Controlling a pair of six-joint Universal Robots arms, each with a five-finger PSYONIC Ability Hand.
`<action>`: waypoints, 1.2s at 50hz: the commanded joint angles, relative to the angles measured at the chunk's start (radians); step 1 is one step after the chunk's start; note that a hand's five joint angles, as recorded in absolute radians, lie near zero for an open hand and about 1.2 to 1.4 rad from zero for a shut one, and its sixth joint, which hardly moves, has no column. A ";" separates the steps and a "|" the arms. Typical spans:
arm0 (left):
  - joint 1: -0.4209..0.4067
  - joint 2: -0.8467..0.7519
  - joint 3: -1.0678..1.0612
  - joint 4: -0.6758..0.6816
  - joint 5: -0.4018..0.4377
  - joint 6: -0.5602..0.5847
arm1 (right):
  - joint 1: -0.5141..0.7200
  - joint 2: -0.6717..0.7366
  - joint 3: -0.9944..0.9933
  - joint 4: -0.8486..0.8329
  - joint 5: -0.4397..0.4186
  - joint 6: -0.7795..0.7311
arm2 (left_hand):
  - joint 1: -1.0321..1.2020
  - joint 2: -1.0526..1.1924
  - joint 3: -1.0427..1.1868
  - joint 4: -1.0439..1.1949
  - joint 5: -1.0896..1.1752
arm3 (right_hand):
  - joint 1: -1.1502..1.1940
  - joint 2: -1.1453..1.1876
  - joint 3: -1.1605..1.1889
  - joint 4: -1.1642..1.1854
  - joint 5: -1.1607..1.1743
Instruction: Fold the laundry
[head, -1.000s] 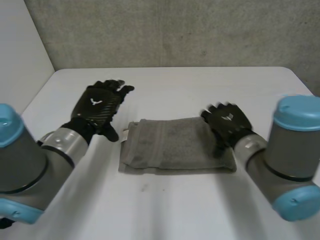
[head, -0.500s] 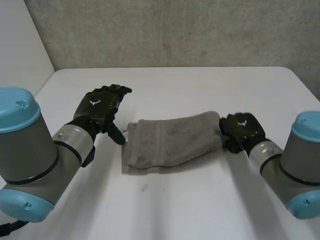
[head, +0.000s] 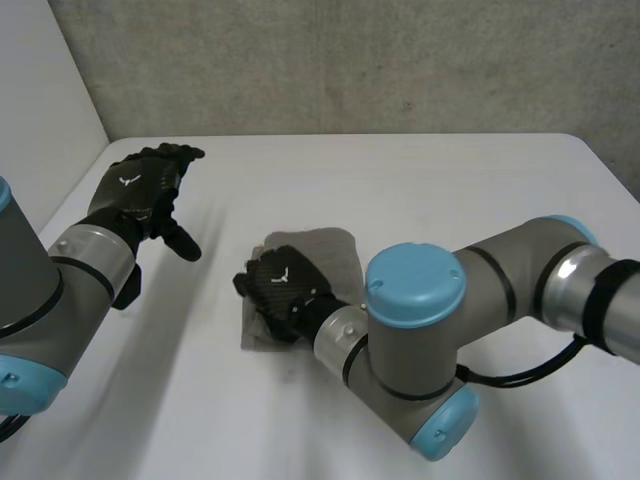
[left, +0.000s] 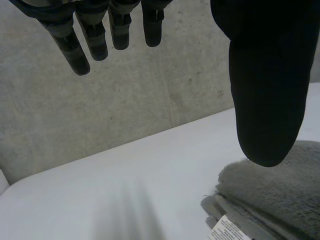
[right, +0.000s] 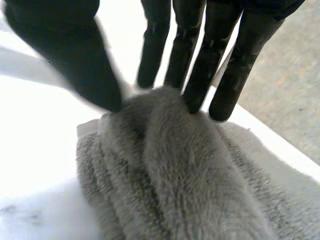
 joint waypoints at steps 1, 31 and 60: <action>0.000 -0.020 0.001 0.006 0.003 0.000 | -0.018 -0.083 0.006 0.015 0.087 0.033 | -0.002 0.010 0.009 0.007 -0.032 | -0.504 -0.665 -0.675 -0.698 -0.696; -0.206 -0.508 0.392 -0.115 0.075 -0.079 | -0.280 -0.135 0.040 0.165 0.129 0.277 | 0.019 0.031 0.031 0.028 -0.010 | -0.504 -0.665 -0.675 -0.698 -0.696; -0.125 -0.220 0.197 -0.146 0.043 0.096 | -0.199 -0.107 -0.136 0.244 0.136 0.117 | 0.005 0.016 0.016 0.013 -0.025 | -0.504 -0.665 -0.675 -0.698 -0.696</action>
